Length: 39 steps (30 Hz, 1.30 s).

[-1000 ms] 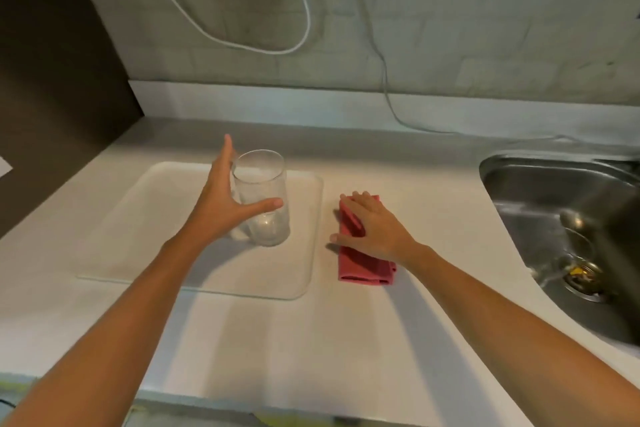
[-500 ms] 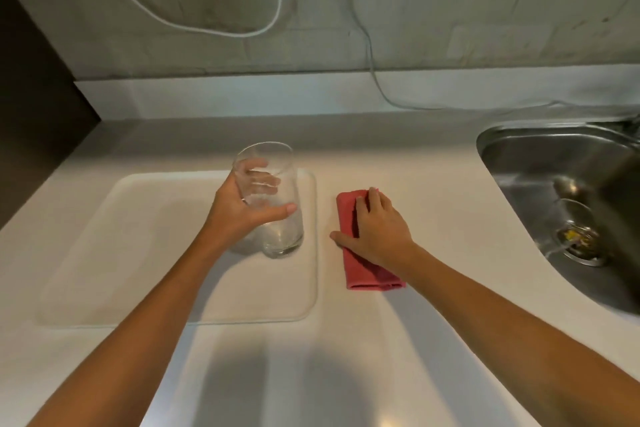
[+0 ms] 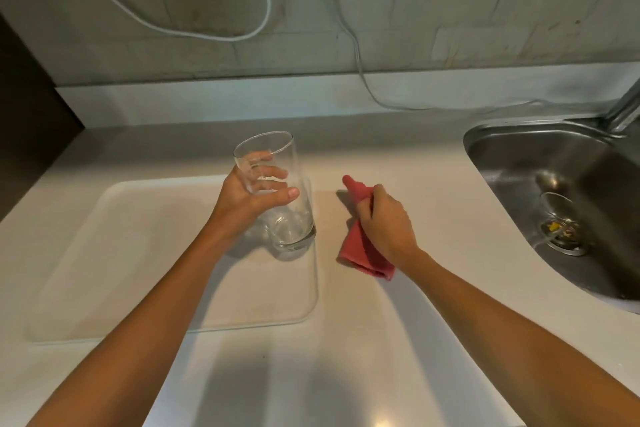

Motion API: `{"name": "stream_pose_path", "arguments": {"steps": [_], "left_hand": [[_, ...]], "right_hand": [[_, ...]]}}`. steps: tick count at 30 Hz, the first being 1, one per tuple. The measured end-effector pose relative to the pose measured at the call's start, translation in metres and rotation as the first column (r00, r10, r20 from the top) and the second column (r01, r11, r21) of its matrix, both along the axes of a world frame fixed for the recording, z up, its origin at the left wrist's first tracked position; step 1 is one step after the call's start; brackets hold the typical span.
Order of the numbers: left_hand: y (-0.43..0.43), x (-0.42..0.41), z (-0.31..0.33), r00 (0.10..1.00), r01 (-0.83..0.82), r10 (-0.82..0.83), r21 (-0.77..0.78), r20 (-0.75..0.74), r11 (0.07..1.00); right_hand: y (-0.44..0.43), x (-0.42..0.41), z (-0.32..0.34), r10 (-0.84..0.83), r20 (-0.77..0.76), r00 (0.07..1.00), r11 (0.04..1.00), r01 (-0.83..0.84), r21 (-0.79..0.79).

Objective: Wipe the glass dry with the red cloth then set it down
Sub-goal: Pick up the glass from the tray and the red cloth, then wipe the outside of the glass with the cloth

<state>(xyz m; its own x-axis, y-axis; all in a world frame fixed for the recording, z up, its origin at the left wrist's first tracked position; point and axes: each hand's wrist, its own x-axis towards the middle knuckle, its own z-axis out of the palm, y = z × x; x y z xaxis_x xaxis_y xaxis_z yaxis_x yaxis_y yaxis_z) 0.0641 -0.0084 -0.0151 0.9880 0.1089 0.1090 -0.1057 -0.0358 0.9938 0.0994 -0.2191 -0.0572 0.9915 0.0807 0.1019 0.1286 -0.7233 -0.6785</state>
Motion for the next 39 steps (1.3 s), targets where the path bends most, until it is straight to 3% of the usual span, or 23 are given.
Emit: {"name": "stream_pose_path", "arguments": {"steps": [2,3,5,7,8,11,17,22,28,32,35,37,39], "left_hand": [[0.002,0.0,0.003,1.0,-0.018,0.018,-0.017,0.002,1.0],[0.003,-0.001,0.005,1.0,-0.025,0.025,-0.029,0.002,0.999],[0.004,-0.002,0.006,1.0,-0.019,0.018,-0.048,-0.013,0.999],[0.006,-0.002,0.004,1.0,-0.014,0.013,-0.058,-0.024,0.998],[0.007,-0.003,0.005,1.0,-0.016,0.015,-0.061,-0.023,0.998],[0.015,-0.003,0.01,0.999,-0.031,0.028,-0.104,-0.026,0.994],[0.026,-0.013,0.011,0.995,-0.059,0.033,-0.28,-0.099,0.958],[0.024,-0.023,0.016,0.987,-0.053,-0.025,-0.461,-0.161,0.886],[0.019,-0.027,0.044,0.993,0.004,-0.063,-0.517,-0.096,0.856],[0.017,-0.03,0.067,0.994,0.032,-0.08,-0.53,-0.068,0.847],[0.02,-0.035,0.075,0.995,0.036,-0.082,-0.54,-0.061,0.841],[0.02,-0.039,0.076,0.995,0.03,-0.076,-0.531,-0.065,0.847],[0.018,-0.042,0.077,0.995,0.013,-0.062,-0.529,-0.075,0.848]], "right_hand": [[0.0,0.004,0.005,-0.093,-0.108,0.99,0.922,0.126,0.366],[0.001,0.005,0.009,-0.113,-0.194,0.974,0.826,0.201,0.527],[0.003,0.006,0.015,-0.037,-0.368,0.929,0.507,0.335,0.794],[0.004,0.006,0.02,0.148,-0.431,0.89,0.199,0.4,0.895],[0.005,0.007,0.023,0.23,-0.434,0.871,0.106,0.421,0.901],[0.008,0.012,0.034,0.369,-0.384,0.846,-0.014,0.419,0.908],[0.016,0.015,0.054,0.455,-0.233,0.859,-0.149,0.332,0.931],[0.024,0.012,0.067,0.527,-0.178,0.831,-0.133,0.288,0.948],[0.045,0.005,0.103,0.664,-0.05,0.746,-0.086,0.142,0.986],[0.057,-0.007,0.135,0.692,-0.031,0.721,0.062,-0.017,0.998],[0.061,-0.019,0.148,0.672,-0.063,0.738,0.129,-0.032,0.991],[0.063,-0.03,0.153,0.61,-0.054,0.79,0.195,-0.085,0.977],[0.066,-0.041,0.155,0.51,0.014,0.86,0.339,-0.216,0.916]]}}
